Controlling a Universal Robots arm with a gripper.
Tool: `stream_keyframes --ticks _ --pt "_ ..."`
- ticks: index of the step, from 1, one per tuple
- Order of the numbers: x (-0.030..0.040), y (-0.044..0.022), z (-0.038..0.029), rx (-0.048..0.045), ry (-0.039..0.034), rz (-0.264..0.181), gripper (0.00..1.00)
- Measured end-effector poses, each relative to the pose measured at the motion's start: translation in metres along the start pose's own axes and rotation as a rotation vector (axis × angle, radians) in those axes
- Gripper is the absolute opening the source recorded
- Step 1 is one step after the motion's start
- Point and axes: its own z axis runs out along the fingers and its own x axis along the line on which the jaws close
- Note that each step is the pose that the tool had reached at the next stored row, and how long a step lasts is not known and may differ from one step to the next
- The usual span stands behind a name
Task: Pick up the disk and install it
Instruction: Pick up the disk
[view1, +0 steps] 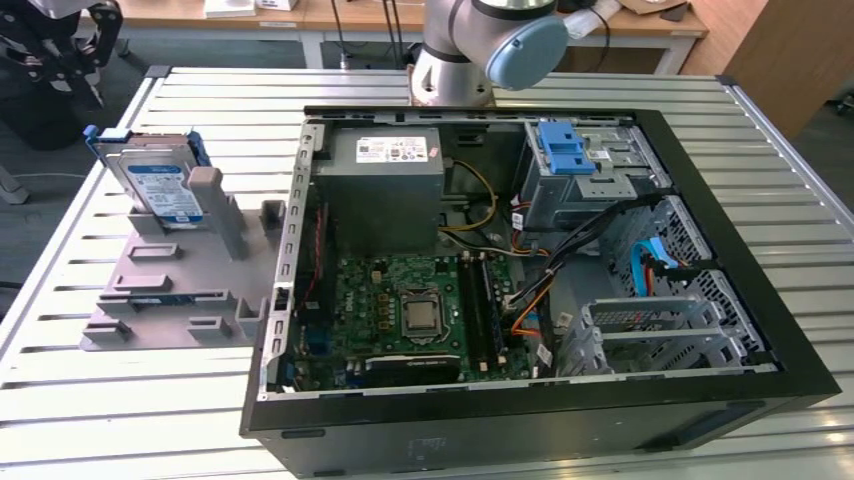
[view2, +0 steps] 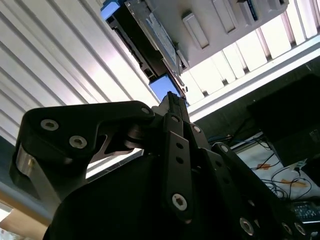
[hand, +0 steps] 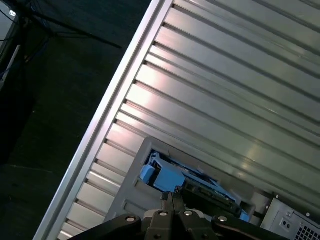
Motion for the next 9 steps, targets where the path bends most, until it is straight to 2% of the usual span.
stream_keyframes --ticks 4,9 --pt "0.0 0.0 0.0 -0.0004 0.0014 -0.033 0.11" --pt "0.0 0.0 0.0002 -0.0012 0.0042 -0.106 0.11"
